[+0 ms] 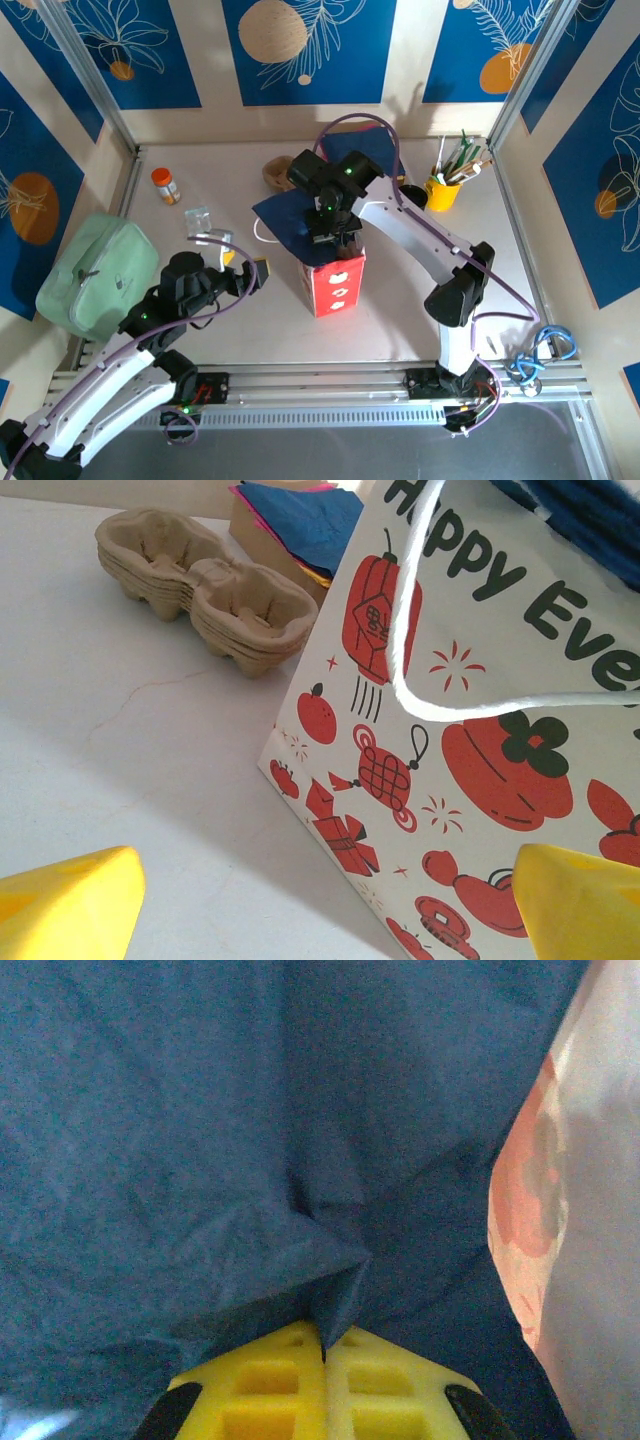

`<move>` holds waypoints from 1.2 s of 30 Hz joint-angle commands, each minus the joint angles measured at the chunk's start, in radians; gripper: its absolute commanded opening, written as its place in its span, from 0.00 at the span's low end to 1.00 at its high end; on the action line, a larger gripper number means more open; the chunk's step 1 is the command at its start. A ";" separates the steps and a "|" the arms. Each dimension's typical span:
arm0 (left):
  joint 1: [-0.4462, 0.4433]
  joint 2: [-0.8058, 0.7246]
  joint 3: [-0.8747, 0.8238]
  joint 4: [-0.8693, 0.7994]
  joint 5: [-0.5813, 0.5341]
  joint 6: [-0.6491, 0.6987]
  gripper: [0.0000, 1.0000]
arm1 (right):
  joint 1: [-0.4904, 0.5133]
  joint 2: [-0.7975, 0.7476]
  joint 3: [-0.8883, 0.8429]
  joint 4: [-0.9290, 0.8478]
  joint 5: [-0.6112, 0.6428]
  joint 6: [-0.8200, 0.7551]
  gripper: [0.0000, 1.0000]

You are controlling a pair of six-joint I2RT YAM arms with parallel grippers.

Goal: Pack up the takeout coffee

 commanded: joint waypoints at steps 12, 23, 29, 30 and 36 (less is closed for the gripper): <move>0.011 -0.021 -0.020 0.015 0.002 -0.008 0.94 | 0.007 0.034 -0.079 -0.051 -0.055 0.051 0.00; 0.011 -0.029 -0.024 0.009 -0.007 -0.002 0.94 | 0.006 0.013 -0.048 -0.049 -0.037 0.074 0.20; 0.010 -0.024 -0.032 0.014 -0.013 -0.002 0.94 | 0.006 -0.027 0.026 -0.026 -0.014 0.068 0.33; 0.010 -0.023 -0.032 0.016 -0.011 -0.002 0.94 | 0.003 -0.032 0.036 -0.021 -0.014 0.065 0.34; 0.011 -0.021 -0.028 0.016 -0.012 0.001 0.94 | -0.008 -0.069 0.032 0.082 -0.074 0.042 0.34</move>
